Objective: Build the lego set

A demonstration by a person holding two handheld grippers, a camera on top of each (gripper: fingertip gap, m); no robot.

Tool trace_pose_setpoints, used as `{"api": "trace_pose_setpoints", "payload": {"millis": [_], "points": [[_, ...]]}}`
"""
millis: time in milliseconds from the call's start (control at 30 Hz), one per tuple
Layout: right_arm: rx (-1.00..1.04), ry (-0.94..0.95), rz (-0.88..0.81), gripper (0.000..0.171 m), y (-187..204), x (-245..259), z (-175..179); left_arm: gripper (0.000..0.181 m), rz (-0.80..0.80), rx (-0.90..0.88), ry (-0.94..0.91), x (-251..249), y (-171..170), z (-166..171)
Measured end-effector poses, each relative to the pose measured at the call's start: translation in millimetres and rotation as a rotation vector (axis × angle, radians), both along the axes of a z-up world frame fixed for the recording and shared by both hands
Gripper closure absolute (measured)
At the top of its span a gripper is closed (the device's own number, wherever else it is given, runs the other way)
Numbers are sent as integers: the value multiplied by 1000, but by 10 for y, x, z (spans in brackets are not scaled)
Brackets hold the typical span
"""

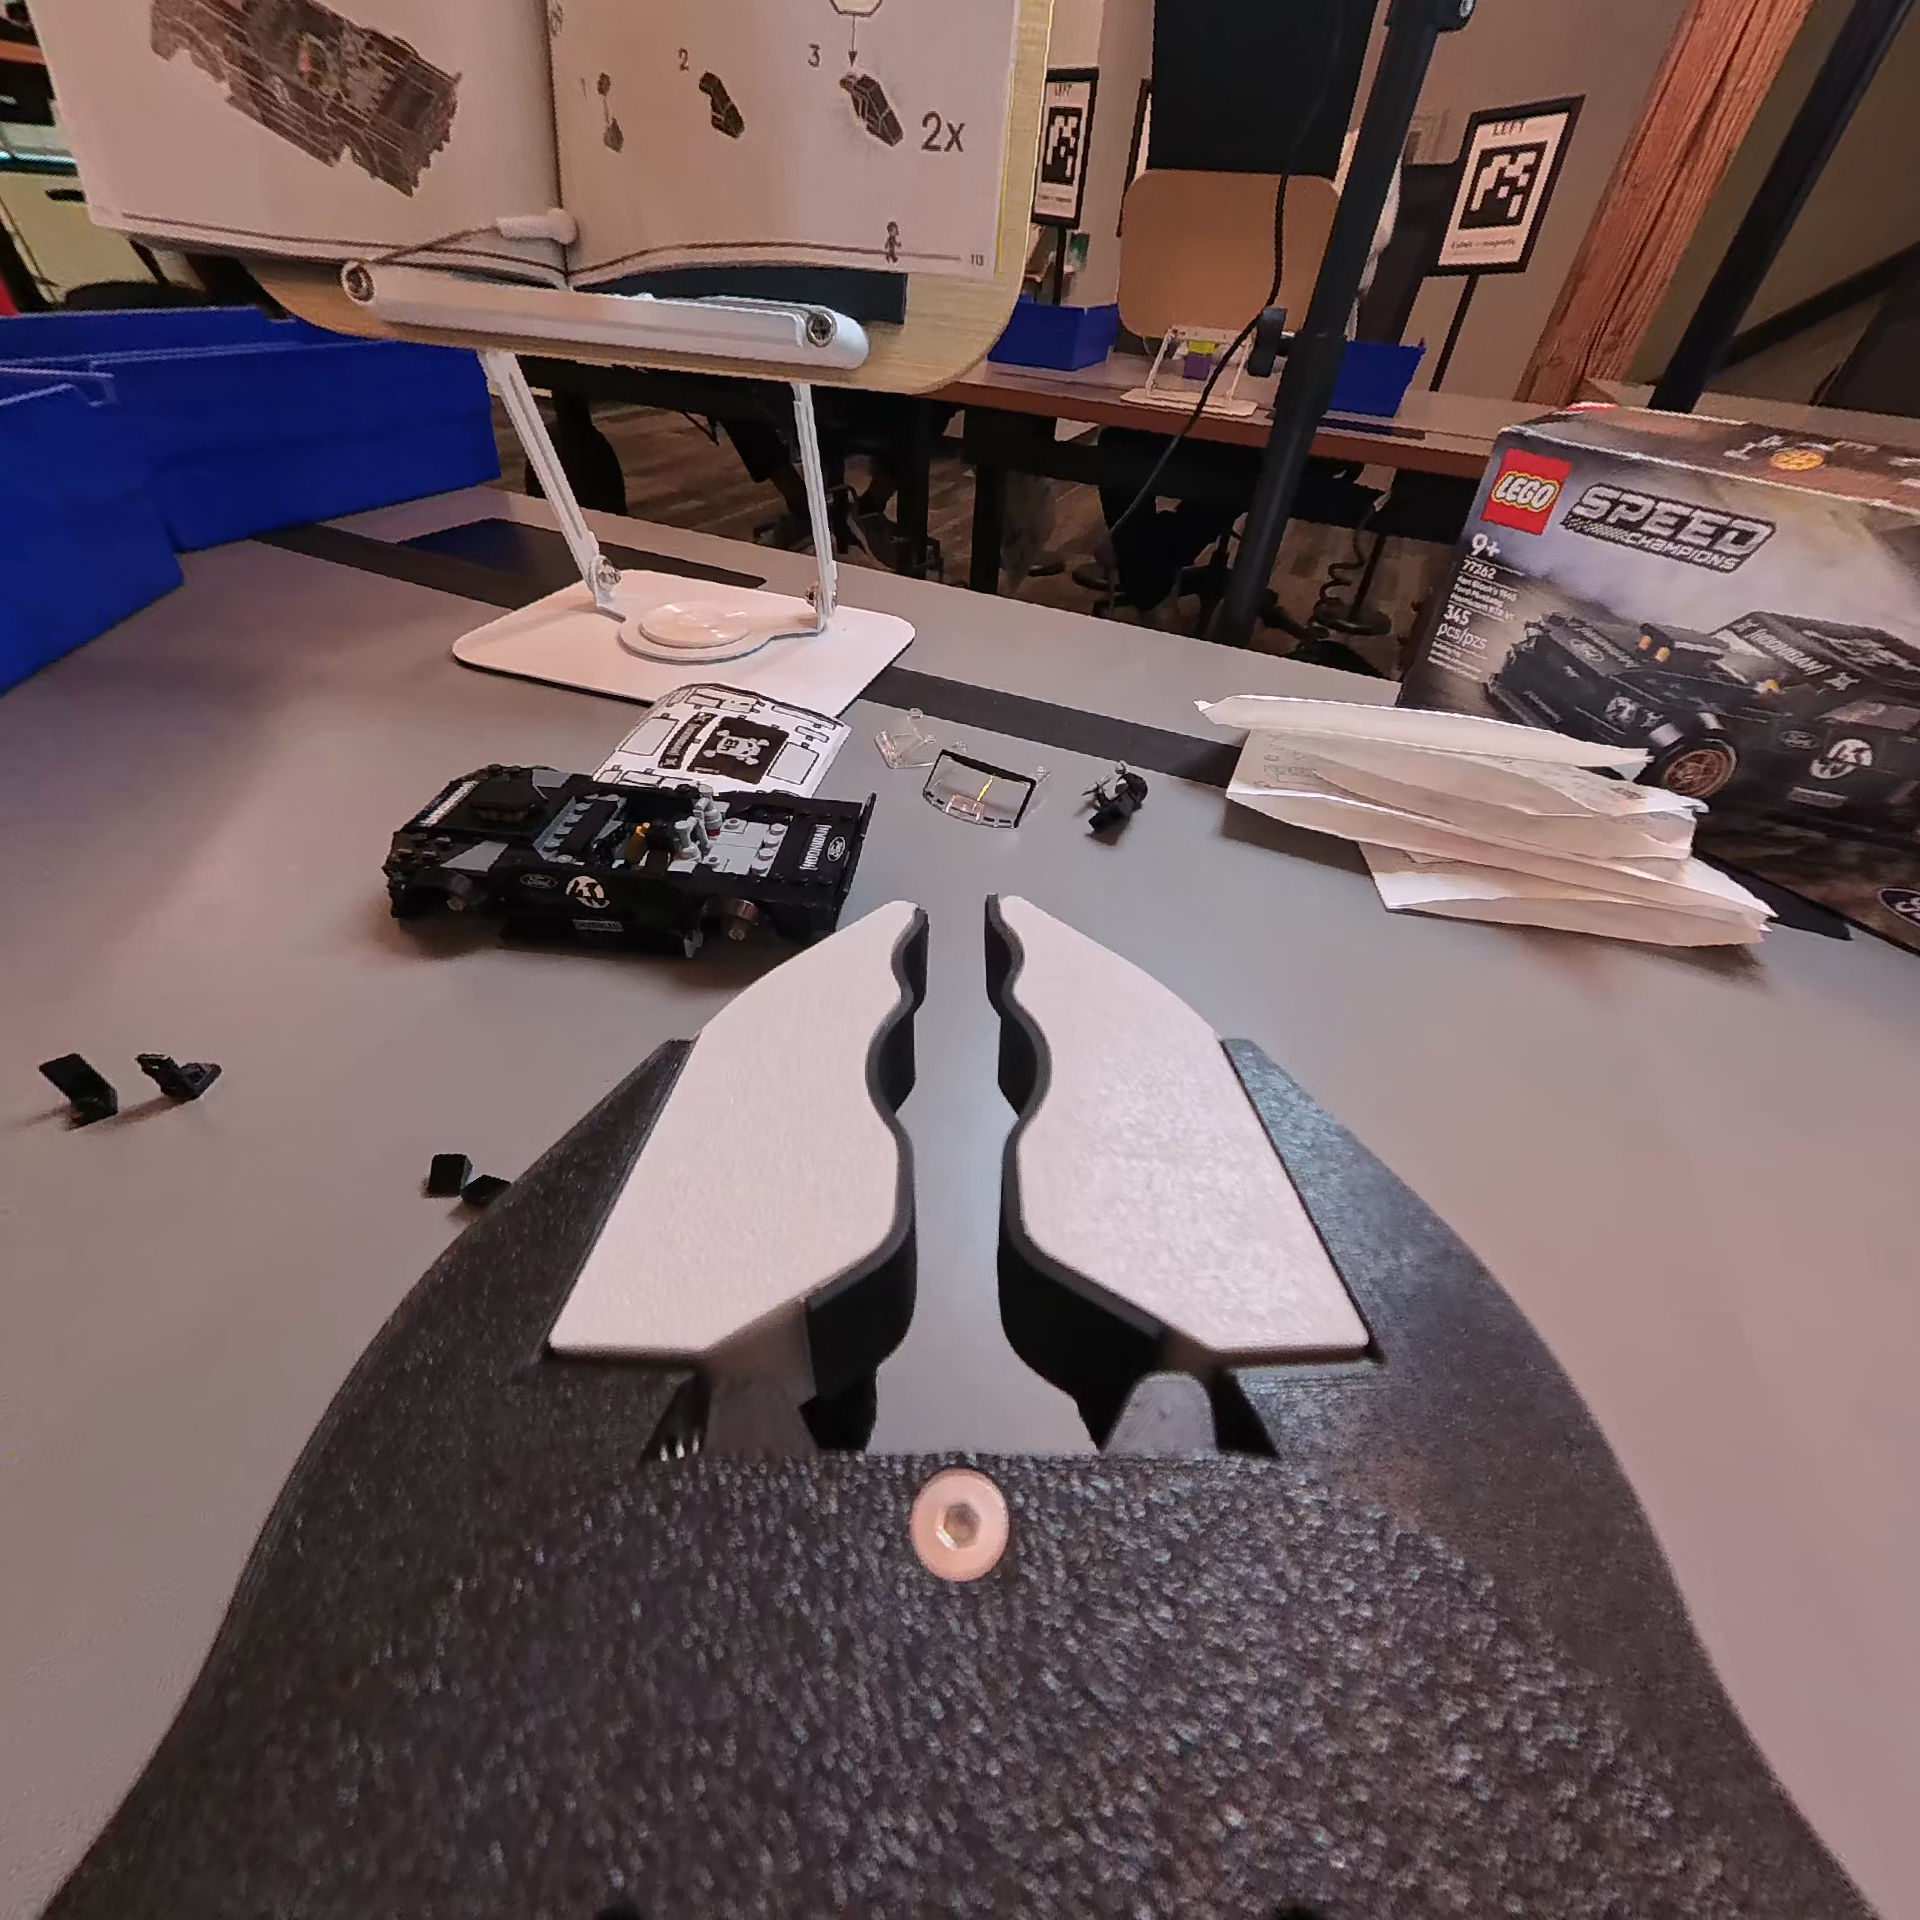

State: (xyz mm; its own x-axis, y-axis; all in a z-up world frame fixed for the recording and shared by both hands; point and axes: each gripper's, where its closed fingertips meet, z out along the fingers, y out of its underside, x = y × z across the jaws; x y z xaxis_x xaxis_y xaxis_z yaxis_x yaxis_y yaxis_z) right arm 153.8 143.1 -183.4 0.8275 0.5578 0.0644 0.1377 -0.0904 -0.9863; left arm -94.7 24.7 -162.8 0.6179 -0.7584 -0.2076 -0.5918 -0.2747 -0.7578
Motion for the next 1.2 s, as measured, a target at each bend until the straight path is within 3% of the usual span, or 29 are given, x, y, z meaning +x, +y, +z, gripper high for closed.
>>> {"api": "trace_pose_setpoints", "payload": {"millis": [100,233,700,967,1200], "points": [[0,3,-4,161,3,12,3,173,-188,-152,6,650,-228,-478],[-1,-3,4,161,-5,-5,-8,173,-289,-254,104,989,-357,-955],[-19,-13,28,161,-5,-57,-61,172,-338,-322,130,1040,-477,-1185],[-20,-23,13,161,7,-42,-79,159,-337,-285,59,1034,-446,-1049],[-11,-25,3,161,9,-38,-68,158,-60,65,-331,614,235,-186]]}}
